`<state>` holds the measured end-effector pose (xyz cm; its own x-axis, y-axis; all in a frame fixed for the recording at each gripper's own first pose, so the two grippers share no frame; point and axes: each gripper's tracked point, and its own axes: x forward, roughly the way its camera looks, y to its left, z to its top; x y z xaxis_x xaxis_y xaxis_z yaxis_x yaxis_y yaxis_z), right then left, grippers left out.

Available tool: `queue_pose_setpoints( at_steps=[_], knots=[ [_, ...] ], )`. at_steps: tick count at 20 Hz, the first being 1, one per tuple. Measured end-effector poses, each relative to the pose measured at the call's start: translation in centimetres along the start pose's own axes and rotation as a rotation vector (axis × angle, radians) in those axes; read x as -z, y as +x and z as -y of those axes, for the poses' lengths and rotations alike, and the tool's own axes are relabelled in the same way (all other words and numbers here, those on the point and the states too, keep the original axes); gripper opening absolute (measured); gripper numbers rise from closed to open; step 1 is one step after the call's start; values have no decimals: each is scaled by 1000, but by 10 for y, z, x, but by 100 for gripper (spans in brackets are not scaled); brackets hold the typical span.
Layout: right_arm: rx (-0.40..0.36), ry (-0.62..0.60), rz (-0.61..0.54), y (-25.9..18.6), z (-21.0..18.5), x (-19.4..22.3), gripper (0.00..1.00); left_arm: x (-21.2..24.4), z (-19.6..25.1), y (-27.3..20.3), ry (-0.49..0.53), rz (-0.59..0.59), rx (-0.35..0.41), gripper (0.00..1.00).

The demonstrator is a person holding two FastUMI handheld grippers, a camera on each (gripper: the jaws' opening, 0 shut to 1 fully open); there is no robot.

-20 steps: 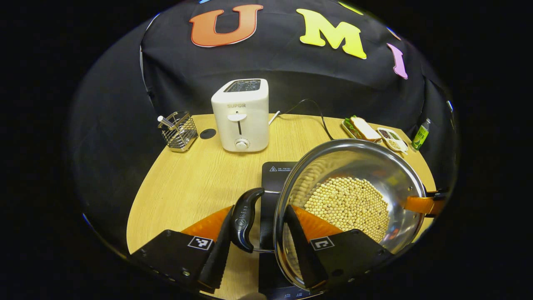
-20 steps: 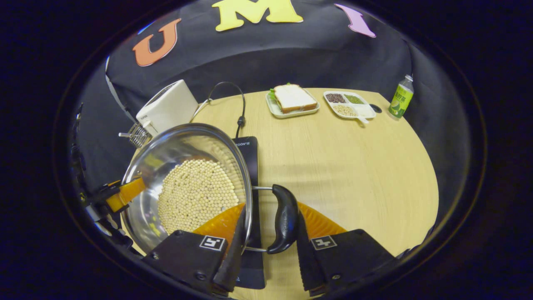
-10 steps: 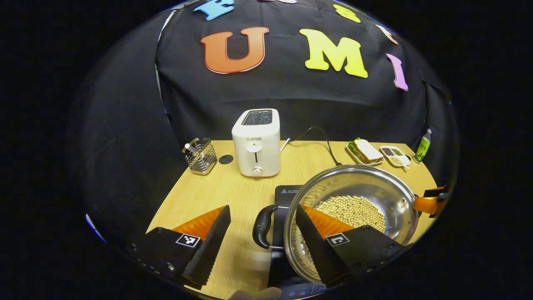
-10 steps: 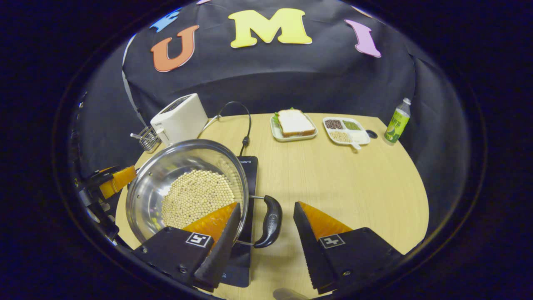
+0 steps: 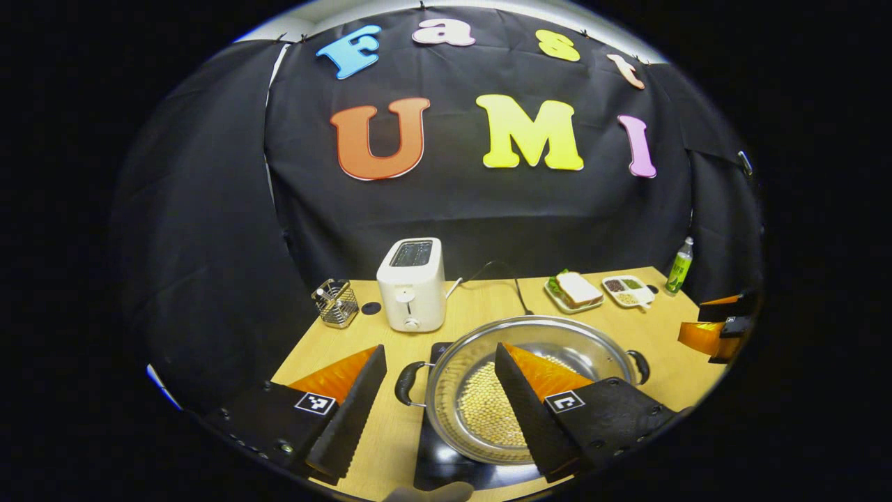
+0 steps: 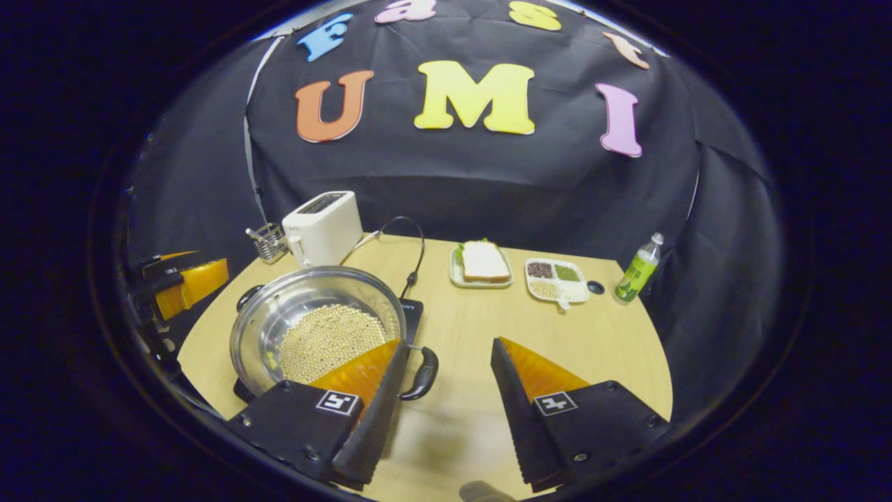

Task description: First push the handle of the pot to place it horizontally, then grasp the pot with both hands and set it on the induction cooktop.

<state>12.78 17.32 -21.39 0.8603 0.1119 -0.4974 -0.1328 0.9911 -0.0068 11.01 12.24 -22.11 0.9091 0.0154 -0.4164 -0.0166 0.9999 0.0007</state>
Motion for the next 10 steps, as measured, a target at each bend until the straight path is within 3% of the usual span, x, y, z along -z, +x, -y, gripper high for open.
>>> queue_pose_setpoints(
  at_steps=[10],
  knots=[
    [11,-38,242,-114,53,-75,78,-83,73,-105,4,188,29,93]
  ],
)
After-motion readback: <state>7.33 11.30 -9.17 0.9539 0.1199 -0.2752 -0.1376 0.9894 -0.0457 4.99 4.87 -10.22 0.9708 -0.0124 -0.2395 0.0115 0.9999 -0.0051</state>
